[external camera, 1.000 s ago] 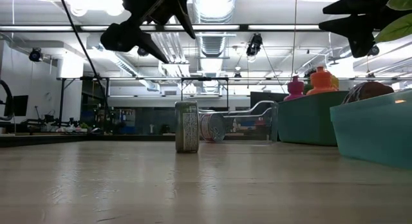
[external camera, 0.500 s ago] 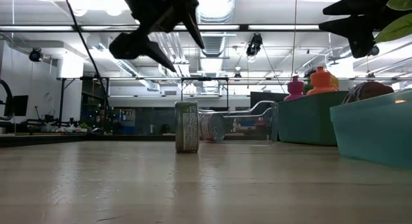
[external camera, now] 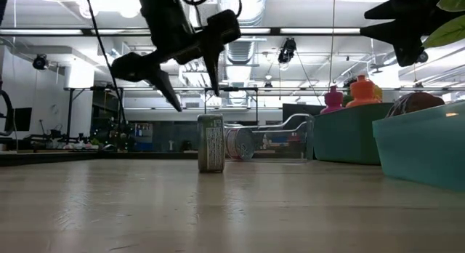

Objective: Pick & Place Food Item
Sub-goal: Put the right green tuna can into the transparent bin

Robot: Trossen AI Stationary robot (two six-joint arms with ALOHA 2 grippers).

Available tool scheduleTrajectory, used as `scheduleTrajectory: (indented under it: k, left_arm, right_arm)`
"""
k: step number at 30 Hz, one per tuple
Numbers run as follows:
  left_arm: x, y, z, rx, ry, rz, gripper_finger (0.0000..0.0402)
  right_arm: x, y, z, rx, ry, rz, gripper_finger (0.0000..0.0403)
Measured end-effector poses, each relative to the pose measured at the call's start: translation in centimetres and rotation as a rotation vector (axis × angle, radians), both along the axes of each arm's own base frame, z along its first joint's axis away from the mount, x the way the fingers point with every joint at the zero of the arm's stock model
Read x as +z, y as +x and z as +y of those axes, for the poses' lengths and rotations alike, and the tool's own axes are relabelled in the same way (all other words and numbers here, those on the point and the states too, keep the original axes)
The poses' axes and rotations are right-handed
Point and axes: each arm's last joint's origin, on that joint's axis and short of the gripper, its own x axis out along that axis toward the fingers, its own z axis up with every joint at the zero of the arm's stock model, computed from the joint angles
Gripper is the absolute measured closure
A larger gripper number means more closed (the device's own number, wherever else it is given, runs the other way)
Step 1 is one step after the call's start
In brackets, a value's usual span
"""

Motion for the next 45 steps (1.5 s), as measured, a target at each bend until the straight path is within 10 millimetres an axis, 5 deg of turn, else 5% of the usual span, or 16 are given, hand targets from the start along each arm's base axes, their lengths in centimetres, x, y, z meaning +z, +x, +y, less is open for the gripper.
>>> scheduleTrajectory:
  k: [17,26,39,45]
  left_arm:
    - [0.3,4.5,0.3,0.006,0.035,0.165,0.0112]
    - [-1.1,4.2,1.0,0.049,0.028,0.187,0.0112]
    - [-6.5,2.9,2.1,0.08,-0.082,0.169,0.0112]
    - [-6.9,2.8,2.2,0.079,-0.097,0.164,0.0112]
  right_arm:
    - [-0.1,0.0,0.0,0.0,-0.001,0.002,0.0245]
    - [-0.1,0.0,0.0,0.0,0.0,0.001,0.0245]
    - [-0.1,0.0,0.0,0.0,0.0,0.001,0.0245]
    - [-0.1,0.0,0.0,0.0,0.0,0.001,0.0245]
